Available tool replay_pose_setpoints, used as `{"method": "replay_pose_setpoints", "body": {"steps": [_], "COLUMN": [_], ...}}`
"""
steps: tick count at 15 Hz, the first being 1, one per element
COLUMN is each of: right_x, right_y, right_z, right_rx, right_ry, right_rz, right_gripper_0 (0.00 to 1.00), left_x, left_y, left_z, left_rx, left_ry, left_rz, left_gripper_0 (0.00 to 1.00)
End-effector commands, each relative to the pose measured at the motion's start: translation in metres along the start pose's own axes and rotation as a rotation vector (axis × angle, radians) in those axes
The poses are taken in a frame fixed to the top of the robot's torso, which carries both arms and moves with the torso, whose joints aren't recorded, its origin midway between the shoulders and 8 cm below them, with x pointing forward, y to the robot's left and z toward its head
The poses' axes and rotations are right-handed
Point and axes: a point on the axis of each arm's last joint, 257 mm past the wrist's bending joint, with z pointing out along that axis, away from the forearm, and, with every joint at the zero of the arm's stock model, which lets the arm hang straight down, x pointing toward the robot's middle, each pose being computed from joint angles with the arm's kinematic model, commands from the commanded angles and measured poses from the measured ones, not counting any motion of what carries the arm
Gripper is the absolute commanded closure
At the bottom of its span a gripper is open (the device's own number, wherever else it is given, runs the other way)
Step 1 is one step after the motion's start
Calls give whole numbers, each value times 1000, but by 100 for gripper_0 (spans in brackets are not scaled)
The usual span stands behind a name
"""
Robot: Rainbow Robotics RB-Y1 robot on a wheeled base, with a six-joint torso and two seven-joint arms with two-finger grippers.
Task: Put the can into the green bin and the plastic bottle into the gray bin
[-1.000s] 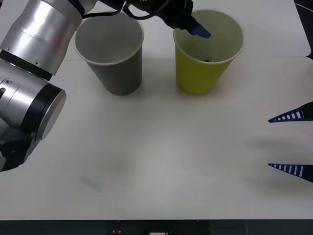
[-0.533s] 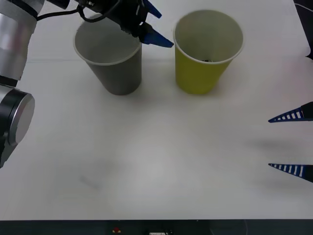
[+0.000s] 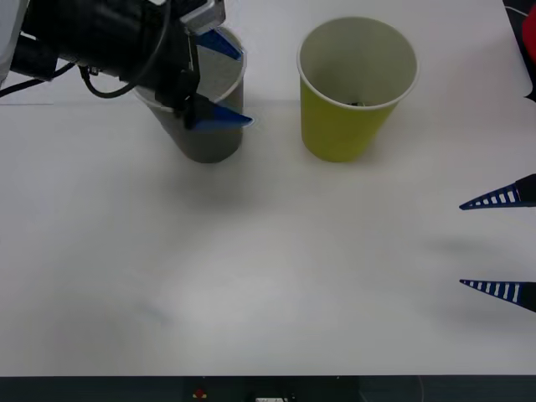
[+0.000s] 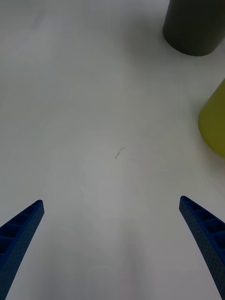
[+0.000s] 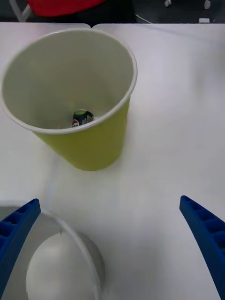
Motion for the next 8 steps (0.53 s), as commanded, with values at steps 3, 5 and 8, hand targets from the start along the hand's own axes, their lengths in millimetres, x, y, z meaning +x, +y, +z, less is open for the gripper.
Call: {"method": "replay_pose_setpoints", "body": {"steps": [3,5,8], "right_x": [0,0,0], "right_y": [0,0,0], "right_z": [0,0,0], "right_rx": [0,0,0], "right_ry": [0,0,0], "right_rz": [0,0,0], "right_gripper_0": [0,0,0], "left_x": [45,64,83], "left_y": [-43,-62,-89], "left_z": [-18,-28,-45], "left_rx": [-60,-66,-47], "left_ry": [44,56,48], "left_rz": [93,94,69], "left_gripper_0": [0,0,0]}}
